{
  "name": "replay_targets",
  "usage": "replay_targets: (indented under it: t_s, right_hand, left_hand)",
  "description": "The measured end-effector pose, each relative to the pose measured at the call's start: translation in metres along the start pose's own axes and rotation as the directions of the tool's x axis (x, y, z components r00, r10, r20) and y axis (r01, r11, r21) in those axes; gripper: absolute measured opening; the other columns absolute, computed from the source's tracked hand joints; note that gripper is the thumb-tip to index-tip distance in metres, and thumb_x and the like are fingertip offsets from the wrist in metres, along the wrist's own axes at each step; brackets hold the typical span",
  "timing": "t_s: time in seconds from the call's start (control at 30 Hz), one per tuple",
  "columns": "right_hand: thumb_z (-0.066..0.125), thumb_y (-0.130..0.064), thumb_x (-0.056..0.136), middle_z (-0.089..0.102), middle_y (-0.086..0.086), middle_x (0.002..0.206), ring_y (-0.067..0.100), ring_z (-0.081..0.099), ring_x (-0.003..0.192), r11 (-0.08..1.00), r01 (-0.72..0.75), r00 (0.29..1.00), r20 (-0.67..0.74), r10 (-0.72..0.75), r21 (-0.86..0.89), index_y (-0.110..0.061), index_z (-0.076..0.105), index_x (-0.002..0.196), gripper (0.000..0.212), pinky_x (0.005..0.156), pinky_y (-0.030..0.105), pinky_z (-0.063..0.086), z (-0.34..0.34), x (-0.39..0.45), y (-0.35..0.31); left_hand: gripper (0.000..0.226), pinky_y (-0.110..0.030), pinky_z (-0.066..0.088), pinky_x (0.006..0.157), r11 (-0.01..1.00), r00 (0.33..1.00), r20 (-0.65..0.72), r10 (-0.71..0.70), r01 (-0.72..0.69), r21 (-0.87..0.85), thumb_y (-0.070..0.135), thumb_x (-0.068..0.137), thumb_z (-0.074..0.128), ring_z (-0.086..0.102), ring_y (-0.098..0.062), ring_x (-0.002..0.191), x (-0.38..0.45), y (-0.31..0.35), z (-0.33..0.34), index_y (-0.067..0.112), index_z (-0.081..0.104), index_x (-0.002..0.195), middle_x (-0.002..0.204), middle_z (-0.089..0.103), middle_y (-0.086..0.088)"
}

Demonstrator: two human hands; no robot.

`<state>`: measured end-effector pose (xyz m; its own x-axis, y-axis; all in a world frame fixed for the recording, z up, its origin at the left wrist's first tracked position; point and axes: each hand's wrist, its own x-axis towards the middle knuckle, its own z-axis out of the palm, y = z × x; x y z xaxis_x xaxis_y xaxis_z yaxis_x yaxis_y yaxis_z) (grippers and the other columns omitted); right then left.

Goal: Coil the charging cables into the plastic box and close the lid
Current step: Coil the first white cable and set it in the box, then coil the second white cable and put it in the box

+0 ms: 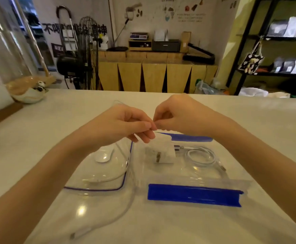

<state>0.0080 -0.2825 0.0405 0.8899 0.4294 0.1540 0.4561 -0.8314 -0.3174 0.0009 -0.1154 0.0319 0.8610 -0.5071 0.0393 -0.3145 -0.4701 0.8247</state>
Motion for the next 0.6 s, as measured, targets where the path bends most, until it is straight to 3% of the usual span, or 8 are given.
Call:
replay_targets:
  t_s: [0.1, 0.23, 0.33, 0.43, 0.5, 0.6]
  right_hand:
    - [0.059, -0.027, 0.085, 0.065, -0.007, 0.080, 0.005, 0.059, 0.074, 0.987, 0.144, 0.983, 0.100, -0.151, 0.071, -0.017, 0.070, 0.092, 0.016, 0.068, 0.018, 0.048, 0.011, 0.019, -0.020]
    - [0.058, -0.026, 0.086, 0.062, -0.005, 0.076, 0.009, 0.056, 0.069, 0.982, 0.188, 0.960, 0.203, -0.191, 0.035, -0.013, 0.069, 0.089, 0.017, 0.058, 0.018, 0.041, 0.036, 0.046, -0.033]
    - [0.058, -0.030, 0.085, 0.063, 0.006, 0.067, 0.017, 0.054, 0.061, 0.983, 0.171, 0.949, 0.280, -0.145, -0.072, -0.004, 0.067, 0.073, 0.030, 0.052, 0.024, 0.038, 0.053, 0.059, -0.040]
    - [0.059, -0.031, 0.083, 0.058, 0.001, 0.055, 0.013, 0.051, 0.051, 0.976, 0.146, 0.932, 0.355, -0.081, -0.160, -0.006, 0.063, 0.061, 0.033, 0.051, 0.026, 0.040, 0.069, 0.066, -0.045]
    - [0.060, -0.024, 0.082, 0.057, -0.001, 0.052, 0.011, 0.051, 0.049, 0.982, 0.129, 0.919, 0.390, -0.067, -0.135, -0.007, 0.063, 0.059, 0.028, 0.052, 0.024, 0.042, 0.076, 0.068, -0.044]
    - [0.059, -0.020, 0.083, 0.058, -0.003, 0.051, 0.008, 0.051, 0.047, 0.998, 0.067, 0.927, 0.370, -0.056, -0.017, -0.013, 0.060, 0.052, 0.031, 0.050, 0.019, 0.041, 0.072, 0.066, -0.042]
  left_hand:
    - [0.016, -0.012, 0.053, 0.057, 0.997, 0.988, -0.139, -0.061, 0.065, 0.027, 0.016, 0.086, 0.054, 0.066, -0.003, 0.065, -0.018, -0.020, -0.016, 0.024, 0.067, 0.079, 0.068, 0.072, 0.008]
    - [0.008, -0.015, 0.053, 0.058, 0.971, 0.959, -0.216, -0.180, 0.209, 0.119, 0.020, 0.084, 0.059, 0.067, -0.006, 0.069, -0.034, -0.052, -0.016, 0.021, 0.068, 0.084, 0.076, 0.072, 0.003]
    - [0.009, -0.020, 0.054, 0.061, 0.951, 0.940, -0.204, -0.272, 0.295, 0.090, 0.018, 0.083, 0.060, 0.067, -0.012, 0.071, -0.039, -0.068, -0.008, 0.015, 0.068, 0.085, 0.078, 0.072, -0.002]
    - [0.013, -0.038, 0.058, 0.072, 0.934, 0.925, -0.165, -0.343, 0.355, 0.049, 0.024, 0.081, 0.061, 0.069, -0.019, 0.074, -0.038, -0.079, 0.000, 0.015, 0.069, 0.082, 0.078, 0.073, -0.005]
    - [0.015, -0.046, 0.056, 0.078, 0.929, 0.920, -0.149, -0.363, 0.369, 0.015, 0.026, 0.080, 0.062, 0.069, -0.022, 0.075, -0.037, -0.082, 0.004, 0.013, 0.070, 0.082, 0.081, 0.074, -0.008]
    - [0.018, -0.039, 0.054, 0.078, 0.927, 0.918, -0.126, -0.375, 0.371, -0.057, 0.024, 0.082, 0.061, 0.067, -0.020, 0.075, -0.036, -0.083, 0.007, 0.009, 0.070, 0.089, 0.087, 0.073, -0.011]
